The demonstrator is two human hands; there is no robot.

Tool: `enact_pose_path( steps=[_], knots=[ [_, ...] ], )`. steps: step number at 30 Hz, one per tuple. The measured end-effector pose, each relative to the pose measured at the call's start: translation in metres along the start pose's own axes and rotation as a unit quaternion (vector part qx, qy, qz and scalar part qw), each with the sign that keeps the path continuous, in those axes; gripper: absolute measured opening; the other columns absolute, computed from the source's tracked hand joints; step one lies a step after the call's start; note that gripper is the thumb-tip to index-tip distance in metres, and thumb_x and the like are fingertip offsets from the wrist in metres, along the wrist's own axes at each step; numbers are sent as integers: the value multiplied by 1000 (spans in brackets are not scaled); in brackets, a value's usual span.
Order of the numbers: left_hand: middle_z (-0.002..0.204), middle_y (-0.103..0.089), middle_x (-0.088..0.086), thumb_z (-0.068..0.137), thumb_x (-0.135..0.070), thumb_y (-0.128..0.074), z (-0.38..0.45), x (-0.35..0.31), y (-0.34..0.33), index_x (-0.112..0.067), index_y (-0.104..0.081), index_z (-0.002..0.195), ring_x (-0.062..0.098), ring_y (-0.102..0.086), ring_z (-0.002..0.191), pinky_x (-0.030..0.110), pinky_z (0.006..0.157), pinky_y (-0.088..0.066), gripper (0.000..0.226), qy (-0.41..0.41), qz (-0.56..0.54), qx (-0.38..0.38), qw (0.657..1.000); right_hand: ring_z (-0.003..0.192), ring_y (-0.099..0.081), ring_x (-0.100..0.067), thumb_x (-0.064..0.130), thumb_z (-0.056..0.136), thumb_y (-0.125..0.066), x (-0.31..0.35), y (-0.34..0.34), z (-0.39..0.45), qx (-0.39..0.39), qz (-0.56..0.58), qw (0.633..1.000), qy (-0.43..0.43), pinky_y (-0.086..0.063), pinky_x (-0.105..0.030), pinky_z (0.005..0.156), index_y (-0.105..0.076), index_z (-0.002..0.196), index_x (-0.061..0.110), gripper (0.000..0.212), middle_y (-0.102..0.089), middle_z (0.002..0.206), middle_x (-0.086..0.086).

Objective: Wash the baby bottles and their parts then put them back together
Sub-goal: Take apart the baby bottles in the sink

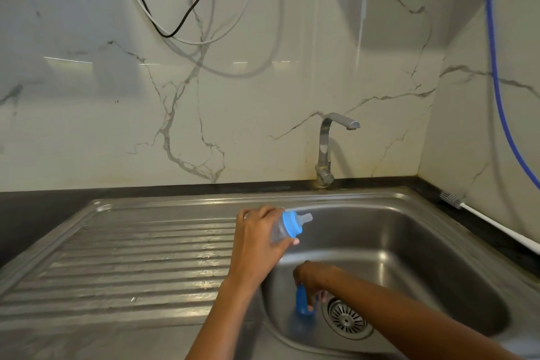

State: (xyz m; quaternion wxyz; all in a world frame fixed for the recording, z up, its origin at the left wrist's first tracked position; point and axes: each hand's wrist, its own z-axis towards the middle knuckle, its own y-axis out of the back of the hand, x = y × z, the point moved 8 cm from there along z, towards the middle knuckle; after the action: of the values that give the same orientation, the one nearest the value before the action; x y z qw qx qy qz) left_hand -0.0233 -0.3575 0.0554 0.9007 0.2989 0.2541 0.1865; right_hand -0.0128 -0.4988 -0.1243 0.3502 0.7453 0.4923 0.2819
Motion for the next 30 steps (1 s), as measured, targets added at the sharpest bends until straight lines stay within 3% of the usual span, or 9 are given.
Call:
enact_pose_path(
  steps=[2,5,7,11,14,18,21,24,30],
  knots=[
    [122,-60,-8,74,-46,-76,-1,1,-4,-22,-59,126,9,-52,111,30,104,-30,60,1,14,12,1000,107,-65,-35,0,83,-71,3,-1,5,-1,28,999,21,-54,-33,66,-42,138,1,63,-58,119,-23],
    [125,-58,-9,76,-48,-73,-1,4,-8,-24,-57,129,8,-50,114,27,105,-28,61,7,27,31,999,88,-67,-31,2,84,-70,-1,2,5,-5,74,997,34,-56,-37,85,-23,150,13,82,-50,133,-25],
    [124,-59,-9,75,-49,-73,-1,6,-9,-25,-57,128,7,-50,113,26,104,-27,60,11,28,38,999,91,-66,-29,13,85,-72,-10,11,0,-7,77,996,34,-56,-37,83,-18,152,15,86,-53,131,-24],
    [120,-62,-8,72,-49,-76,2,7,-6,-24,-61,124,10,-54,110,28,104,-27,60,23,39,47,998,99,-65,-21,26,85,-72,-23,55,-46,-77,162,979,93,-56,-29,77,-31,147,13,75,-59,128,-15],
    [118,-64,-8,70,-49,-77,1,8,-3,-24,-63,123,12,-55,110,29,103,-28,60,31,51,56,997,94,-68,-13,26,79,-78,-24,77,-98,-95,349,915,179,-55,-22,69,-40,139,18,72,-67,119,-8],
    [114,-66,-3,73,-43,-75,-3,-1,-5,-21,-66,119,15,-58,107,28,97,-28,52,12,54,60,997,97,-70,-12,36,73,-79,-8,70,-137,-113,512,808,269,-58,-29,80,-53,120,25,54,-74,104,-1],
    [113,-66,-2,77,-44,-70,-6,-13,-7,-20,-66,118,15,-58,105,26,96,-26,47,-13,68,57,996,88,-71,-10,42,82,-71,-4,65,-135,-207,549,775,234,-59,-28,74,-57,115,20,41,-74,96,-3],
    [118,-64,-4,80,-47,-69,-8,-17,-11,-20,-63,123,11,-56,110,27,103,-24,51,-28,78,64,994,80,-70,-9,46,84,-67,-4,59,-128,-252,581,748,198,-57,-22,62,-62,104,18,34,-72,93,-4],
    [129,-57,-11,67,-55,-76,-7,-7,-9,-27,-51,133,7,-48,122,33,114,-14,76,-9,112,92,989,88,-67,-12,33,81,-74,-17,65,-126,-308,613,702,193,-52,-17,57,-66,101,12,30,-70,94,-4]
  ],
)
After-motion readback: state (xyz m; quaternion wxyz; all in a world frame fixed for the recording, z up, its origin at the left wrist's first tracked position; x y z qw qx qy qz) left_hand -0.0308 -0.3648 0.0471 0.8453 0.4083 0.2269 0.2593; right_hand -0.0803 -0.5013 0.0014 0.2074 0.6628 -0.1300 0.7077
